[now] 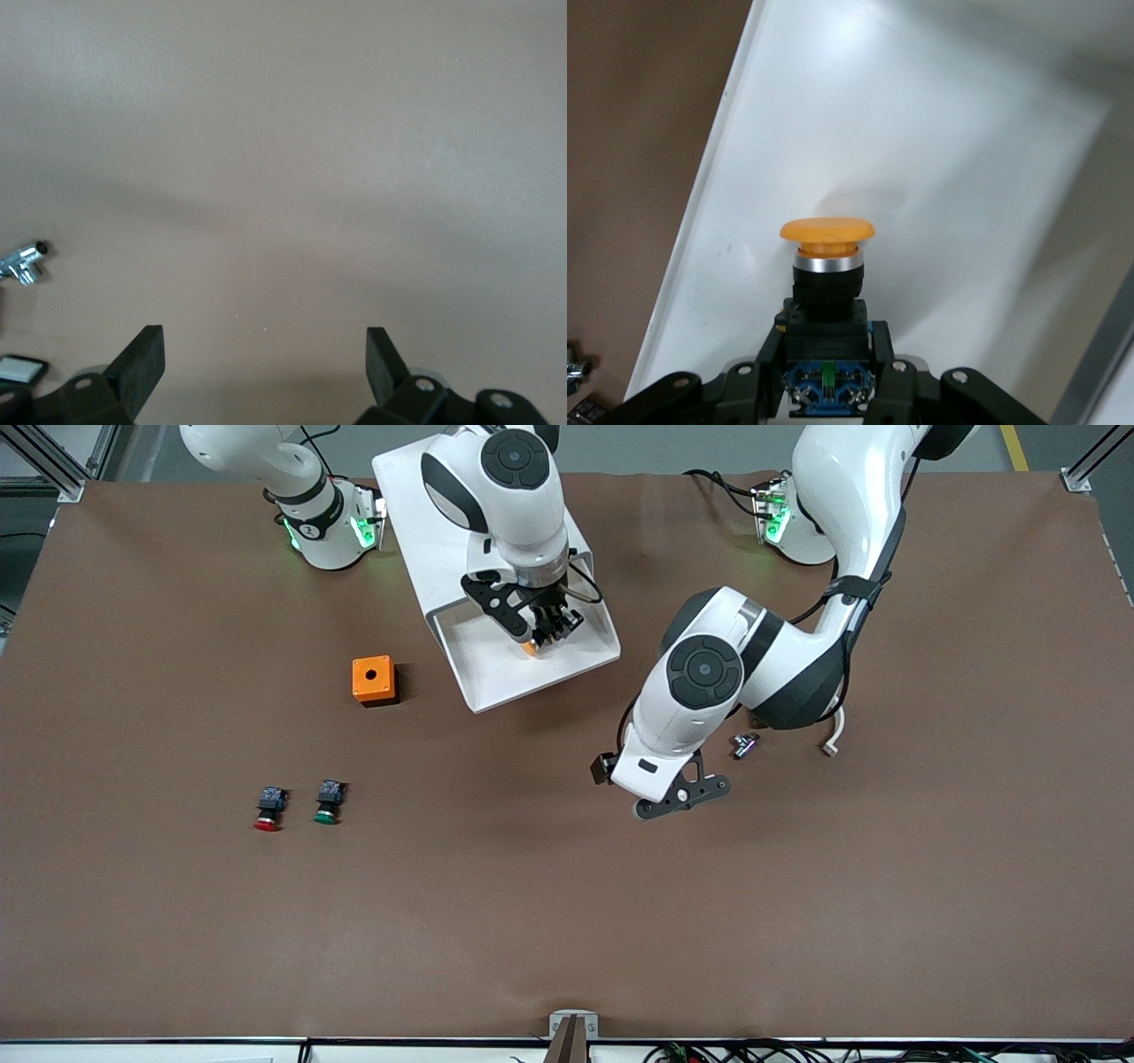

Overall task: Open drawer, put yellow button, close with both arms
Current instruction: 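Open the right gripper to drop the button in the drawer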

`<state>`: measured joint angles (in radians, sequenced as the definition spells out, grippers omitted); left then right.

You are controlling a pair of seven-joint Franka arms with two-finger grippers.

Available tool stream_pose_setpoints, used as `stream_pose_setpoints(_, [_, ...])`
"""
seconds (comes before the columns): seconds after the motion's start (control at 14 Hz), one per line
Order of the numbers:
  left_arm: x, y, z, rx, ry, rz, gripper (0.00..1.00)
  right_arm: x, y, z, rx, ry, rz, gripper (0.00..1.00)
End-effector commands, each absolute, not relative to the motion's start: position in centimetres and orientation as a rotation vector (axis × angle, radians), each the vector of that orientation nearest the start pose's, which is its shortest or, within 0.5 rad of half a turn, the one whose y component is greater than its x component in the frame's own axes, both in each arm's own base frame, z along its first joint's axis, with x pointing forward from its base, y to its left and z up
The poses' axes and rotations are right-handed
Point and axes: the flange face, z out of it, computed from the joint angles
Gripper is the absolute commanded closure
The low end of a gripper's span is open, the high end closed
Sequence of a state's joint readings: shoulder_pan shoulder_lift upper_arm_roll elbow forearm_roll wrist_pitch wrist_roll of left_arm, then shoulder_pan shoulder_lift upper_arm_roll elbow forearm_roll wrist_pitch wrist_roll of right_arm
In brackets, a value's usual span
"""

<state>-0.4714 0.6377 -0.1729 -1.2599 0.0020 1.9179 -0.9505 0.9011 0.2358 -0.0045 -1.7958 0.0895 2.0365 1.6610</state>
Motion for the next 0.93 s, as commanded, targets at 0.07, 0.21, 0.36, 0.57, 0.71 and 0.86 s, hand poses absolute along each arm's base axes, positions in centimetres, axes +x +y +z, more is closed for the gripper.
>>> stream_pose_setpoints(0.07, [59.6, -42.3, 39.8, -3.167, -0.668, 0.073, 0.0, 38.1, 49.4, 41.8, -2.869, 1.212, 0.094, 1.0])
stream_pose_setpoints(0.21, [59.5, -42.5, 39.9, -3.153, -0.746, 0.082, 0.0, 38.1, 49.3, 41.7, -2.884, 1.202, 0.099, 0.14])
stream_pose_setpoints(0.36, [58.9, -43.3, 39.7, -3.119, -0.868, 0.096, 0.0, 38.0, 49.2, 42.0, -2.889, 1.201, 0.102, 0.0])
stream_pose_setpoints(0.57, [58.6, -43.8, 39.5, -3.121, -0.848, 0.098, 0.0, 38.8, 49.1, 45.3, -2.976, 0.952, 0.098, 0.0])
stream_pose_setpoints(0.71, [58.1, -44.3, 39.4, -3.119, -0.846, 0.104, 0.0, 40.7, 47.4, 48.8, -3.046, 0.804, 0.122, 0.0])
stream_pose_setpoints(0.86, [57.4, -45.0, 39.1, -3.12, -0.807, 0.117, 0.0, 43.0, 44.6, 52.5, -3.091, 0.695, 0.154, 0.0])
